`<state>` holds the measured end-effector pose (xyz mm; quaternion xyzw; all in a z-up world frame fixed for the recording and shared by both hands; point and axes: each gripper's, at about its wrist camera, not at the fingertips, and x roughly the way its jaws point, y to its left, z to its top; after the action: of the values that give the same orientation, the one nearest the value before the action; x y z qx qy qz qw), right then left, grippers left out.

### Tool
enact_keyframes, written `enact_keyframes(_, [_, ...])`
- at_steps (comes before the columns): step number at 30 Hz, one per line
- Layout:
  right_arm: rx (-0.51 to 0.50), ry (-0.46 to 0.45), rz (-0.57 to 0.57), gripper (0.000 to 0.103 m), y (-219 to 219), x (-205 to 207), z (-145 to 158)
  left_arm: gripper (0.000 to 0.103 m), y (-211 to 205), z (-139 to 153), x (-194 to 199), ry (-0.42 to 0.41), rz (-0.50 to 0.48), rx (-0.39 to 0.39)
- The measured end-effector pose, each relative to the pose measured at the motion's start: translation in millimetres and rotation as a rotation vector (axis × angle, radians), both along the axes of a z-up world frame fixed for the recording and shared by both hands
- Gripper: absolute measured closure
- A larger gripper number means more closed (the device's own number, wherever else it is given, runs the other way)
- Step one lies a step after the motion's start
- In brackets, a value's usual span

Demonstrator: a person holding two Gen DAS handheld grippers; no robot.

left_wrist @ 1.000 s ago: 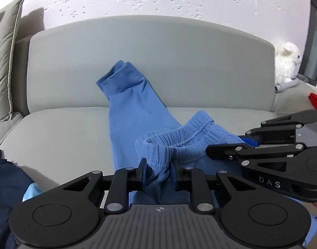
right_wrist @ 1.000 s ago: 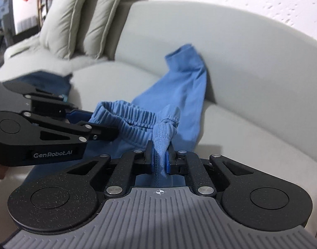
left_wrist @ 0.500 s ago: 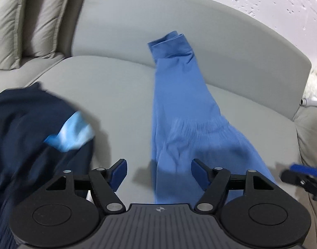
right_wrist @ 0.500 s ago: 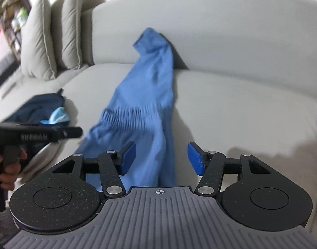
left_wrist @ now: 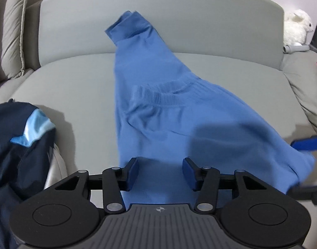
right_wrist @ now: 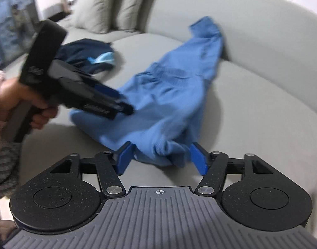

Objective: Fold clothes

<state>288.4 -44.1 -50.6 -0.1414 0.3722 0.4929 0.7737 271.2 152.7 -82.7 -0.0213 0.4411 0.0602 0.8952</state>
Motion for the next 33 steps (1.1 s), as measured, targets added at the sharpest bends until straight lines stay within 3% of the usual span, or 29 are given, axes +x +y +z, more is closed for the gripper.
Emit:
enact_keyframes(7, [0.041,0.199,0.239,0.032,18.2,37.6,-16.0,0.054,6.5,-10.1,24.4,0.045,0.054,-0.013])
enact_keyframes(10, [-0.043,0.292,0.409,0.031,22.4,34.9,-21.9,0.053,6.0,-14.3,26.0,0.05,0.054,-0.004])
enact_keyframes(13, [-0.109,0.274,0.475,0.042,12.2,32.7,-17.9,0.053,5.6,-14.9,24.8,0.046,0.05,0.005])
enact_keyframes(15, [-0.132,0.292,0.45,0.047,1.8,36.0,-10.3,0.054,3.9,-11.0,21.0,0.031,0.051,0.021])
enact_keyframes(16, [-0.142,0.277,0.431,0.047,-3.3,34.8,-6.1,0.059,3.4,-9.7,19.2,0.025,0.049,0.028])
enact_keyframes(19, [-0.091,0.28,0.273,0.048,-18.2,37.9,9.6,0.06,-11.2,16.9,-8.8,-0.065,-0.02,0.044])
enact_keyframes(21, [0.0,0.27,0.178,0.069,-20.1,34.9,18.1,0.067,-28.5,33.6,-35.7,-0.102,-0.096,0.03])
enact_keyframes(23, [0.098,0.253,0.097,0.083,-12.6,23.6,24.2,0.07,-37.5,27.2,-43.0,-0.05,-0.112,0.028])
enact_keyframes(24, [0.105,0.248,0.072,0.085,-4.1,16.3,21.5,0.073,-40.9,21.4,-44.5,-0.011,-0.115,0.031])
enact_keyframes(25, [0.094,0.236,0.046,0.085,10.5,2.5,14.4,0.073,-42.7,7.2,-43.5,0.061,-0.112,0.059])
enact_keyframes(27, [0.006,0.191,0.028,0.09,31.3,-23.4,-4.5,0.072,-41.7,3.5,-44.4,0.057,-0.125,0.097])
enact_keyframes(29, [-0.14,0.07,-0.026,0.103,28.6,-34.0,-18.0,0.073,-34.9,7.9,-43.0,0.07,-0.091,0.089])
enact_keyframes(31, [-0.246,-0.048,-0.19,0.101,1.4,-28.0,-25.4,0.074,-27.3,12.3,-48.4,0.072,-0.044,0.072])
enact_keyframes(33, [-0.263,-0.009,-0.398,0.099,-42.6,-11.4,-21.3,0.073,-21.7,26.1,-63.4,0.046,-0.005,0.036])
